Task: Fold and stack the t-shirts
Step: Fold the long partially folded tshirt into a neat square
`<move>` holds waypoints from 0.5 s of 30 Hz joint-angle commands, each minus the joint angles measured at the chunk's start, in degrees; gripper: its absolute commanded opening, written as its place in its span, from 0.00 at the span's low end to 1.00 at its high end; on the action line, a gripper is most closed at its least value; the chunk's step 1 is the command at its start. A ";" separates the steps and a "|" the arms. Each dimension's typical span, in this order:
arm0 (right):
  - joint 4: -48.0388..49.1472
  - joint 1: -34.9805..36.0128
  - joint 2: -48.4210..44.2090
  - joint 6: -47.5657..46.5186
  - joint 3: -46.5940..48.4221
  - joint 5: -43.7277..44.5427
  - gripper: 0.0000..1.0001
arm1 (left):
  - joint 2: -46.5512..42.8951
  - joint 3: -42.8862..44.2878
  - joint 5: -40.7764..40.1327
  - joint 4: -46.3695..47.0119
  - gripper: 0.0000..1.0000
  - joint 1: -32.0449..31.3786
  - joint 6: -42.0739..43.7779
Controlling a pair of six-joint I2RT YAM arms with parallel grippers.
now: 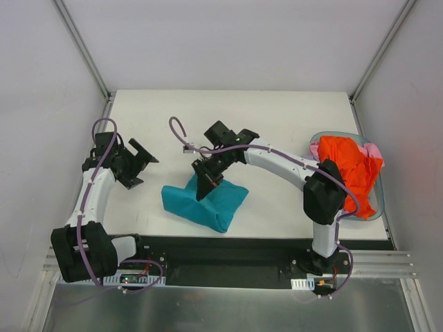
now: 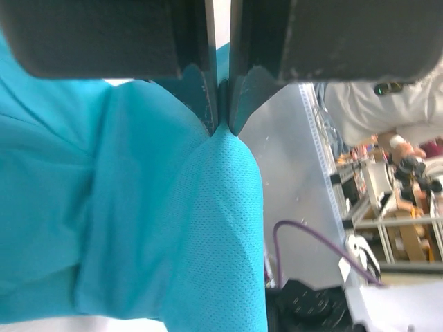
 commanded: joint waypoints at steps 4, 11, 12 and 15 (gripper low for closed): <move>-2.18 -9.32 2.69 -3.15 5.12 -1.92 0.03 | 2.67 2.14 -0.60 0.24 0.99 0.00 -0.03; -2.28 -16.45 9.02 -5.26 6.79 -2.19 0.05 | 5.13 3.11 -0.34 0.33 0.99 0.00 0.06; -2.45 -17.07 9.98 -5.36 7.40 -1.58 0.06 | 5.40 3.37 -0.25 0.42 0.99 0.09 0.06; -3.24 -19.62 14.20 -7.02 10.73 -1.31 0.13 | 6.36 3.63 0.37 0.68 1.00 -0.35 0.06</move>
